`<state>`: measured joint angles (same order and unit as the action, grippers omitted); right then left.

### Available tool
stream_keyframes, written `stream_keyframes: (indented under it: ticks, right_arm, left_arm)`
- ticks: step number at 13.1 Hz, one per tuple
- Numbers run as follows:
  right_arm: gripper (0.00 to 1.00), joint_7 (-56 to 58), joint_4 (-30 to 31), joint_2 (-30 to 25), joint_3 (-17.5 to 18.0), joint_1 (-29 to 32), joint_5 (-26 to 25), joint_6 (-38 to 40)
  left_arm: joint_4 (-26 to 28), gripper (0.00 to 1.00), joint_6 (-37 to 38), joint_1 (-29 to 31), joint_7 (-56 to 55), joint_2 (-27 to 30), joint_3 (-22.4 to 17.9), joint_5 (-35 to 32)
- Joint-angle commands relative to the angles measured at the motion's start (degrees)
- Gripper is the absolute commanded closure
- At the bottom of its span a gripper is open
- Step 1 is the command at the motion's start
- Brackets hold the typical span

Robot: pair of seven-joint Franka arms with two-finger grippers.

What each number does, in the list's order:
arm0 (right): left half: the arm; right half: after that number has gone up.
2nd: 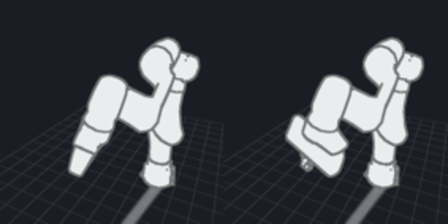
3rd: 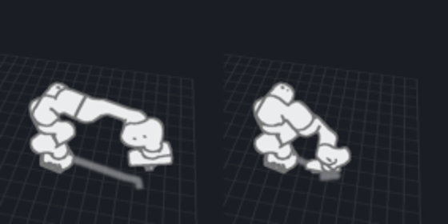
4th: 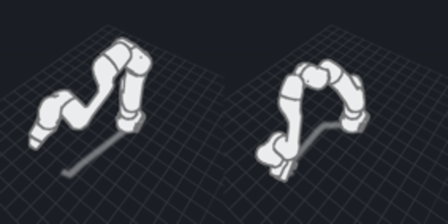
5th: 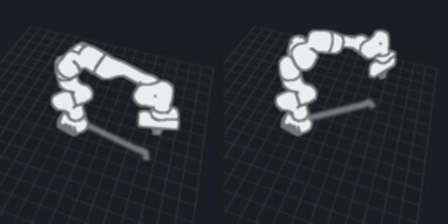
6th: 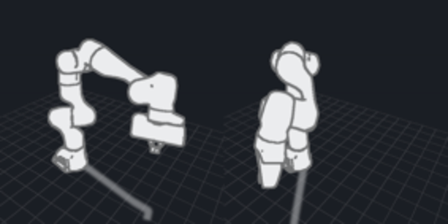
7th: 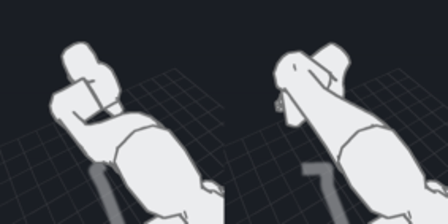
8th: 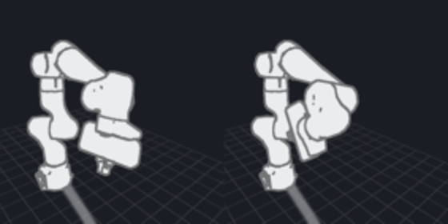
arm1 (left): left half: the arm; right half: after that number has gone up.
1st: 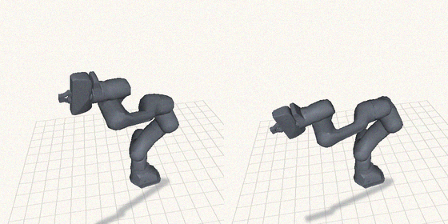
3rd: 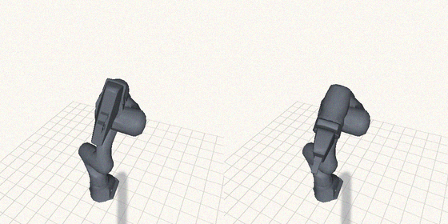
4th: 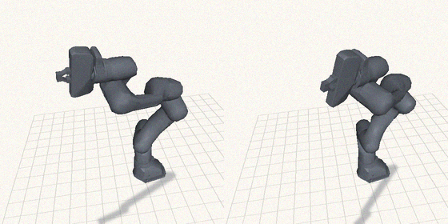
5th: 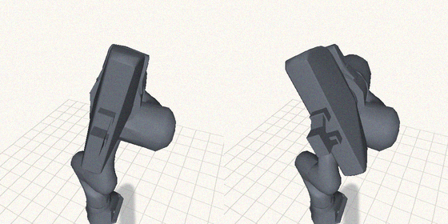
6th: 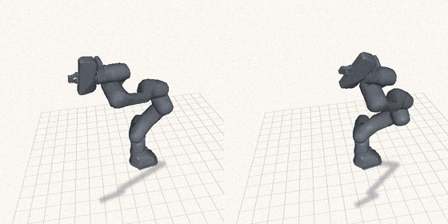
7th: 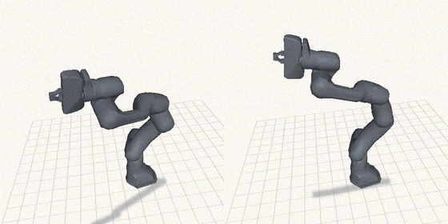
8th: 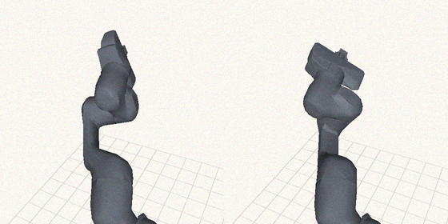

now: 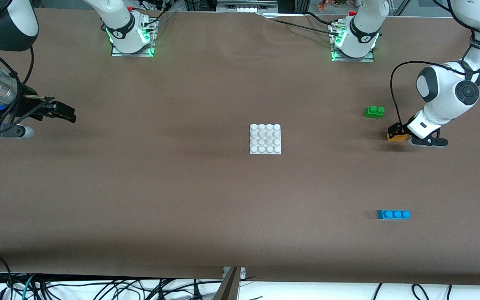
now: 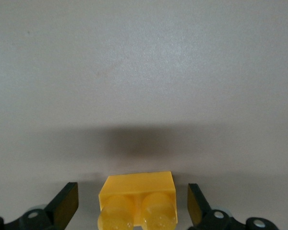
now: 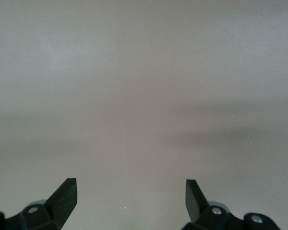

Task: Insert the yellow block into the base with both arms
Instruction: 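Lower the left gripper over the yellow brick and close it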

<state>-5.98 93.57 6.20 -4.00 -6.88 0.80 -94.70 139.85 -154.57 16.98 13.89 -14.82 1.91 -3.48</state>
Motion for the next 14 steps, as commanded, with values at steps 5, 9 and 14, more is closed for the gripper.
stream_keyframes:
  ticks: [5, 9, 14]
  right_arm:
    - [0.00, 1.5, -1.1, 0.3, 0.6, -0.2, -1.6, -4.1]
    - [0.00, 1.5, -1.1, 0.3, 0.8, -1.8, -4.1, -4.1]
    - [0.00, 1.5, -1.1, 0.3, 0.8, -2.1, -4.1, -3.6]
  left_arm:
    - [2.2, 0.14, 0.1, 1.6, 1.8, 2.2, 0.5, -0.9]
    - [2.0, 0.24, 1.6, 1.6, 1.5, 2.7, 0.6, -0.3]
    - [2.0, 0.32, 1.6, 1.6, 1.5, 2.7, 0.6, 0.1]
